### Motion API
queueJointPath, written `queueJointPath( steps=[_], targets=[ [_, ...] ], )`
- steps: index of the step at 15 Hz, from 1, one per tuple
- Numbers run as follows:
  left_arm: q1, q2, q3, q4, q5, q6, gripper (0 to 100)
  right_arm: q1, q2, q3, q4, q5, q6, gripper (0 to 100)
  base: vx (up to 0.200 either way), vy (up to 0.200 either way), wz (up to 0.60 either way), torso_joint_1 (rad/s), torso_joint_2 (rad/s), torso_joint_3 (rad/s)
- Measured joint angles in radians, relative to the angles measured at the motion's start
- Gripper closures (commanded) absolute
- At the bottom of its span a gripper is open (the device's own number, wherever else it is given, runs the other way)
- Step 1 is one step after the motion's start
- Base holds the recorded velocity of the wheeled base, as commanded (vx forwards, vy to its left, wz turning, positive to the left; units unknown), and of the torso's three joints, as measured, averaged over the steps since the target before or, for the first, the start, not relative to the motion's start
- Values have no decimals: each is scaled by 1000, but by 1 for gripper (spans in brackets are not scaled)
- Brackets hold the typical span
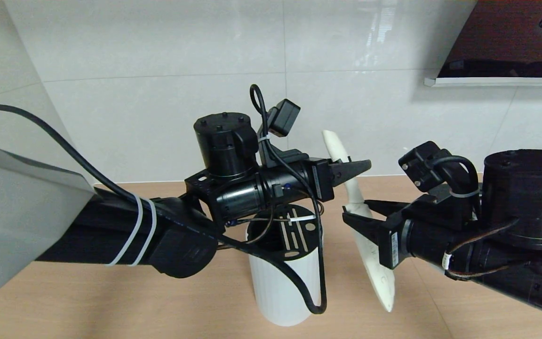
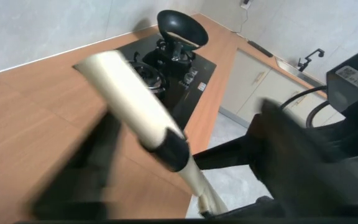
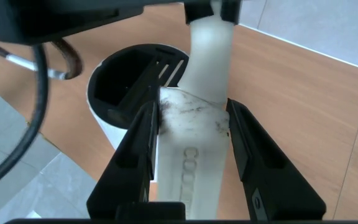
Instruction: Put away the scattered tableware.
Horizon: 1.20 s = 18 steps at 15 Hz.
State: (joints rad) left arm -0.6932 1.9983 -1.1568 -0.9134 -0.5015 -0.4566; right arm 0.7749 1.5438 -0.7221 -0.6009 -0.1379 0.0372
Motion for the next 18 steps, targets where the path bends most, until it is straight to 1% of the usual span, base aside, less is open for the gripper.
queueJointPath(
  steps=[7, 8, 11, 15, 18],
  targets=[
    [-2, 2, -17, 2, 7, 0, 100, 2, -2, -1, -3, 0, -1, 100, 0, 0, 0, 0, 0, 0],
    [-1, 2, -17, 1, 10, 0, 100, 2, -3, 0, -5, 0, -1, 0, 0, 0, 0, 0, 0, 0],
    [-1, 1, -21, 0, 29, 0, 100, 3, -3, 0, -11, 1, 0, 0, 0, 0, 0, 0, 0, 0],
    [-1, -4, -21, -2, 34, 0, 100, 8, -11, 0, -12, 0, 1, 0, 0, 0, 0, 0, 0, 0],
    [14, -55, -1, -4, 67, 5, 100, -8, -67, 1, -12, -1, 3, 0, 0, 0, 0, 0, 0, 0]
  ],
)
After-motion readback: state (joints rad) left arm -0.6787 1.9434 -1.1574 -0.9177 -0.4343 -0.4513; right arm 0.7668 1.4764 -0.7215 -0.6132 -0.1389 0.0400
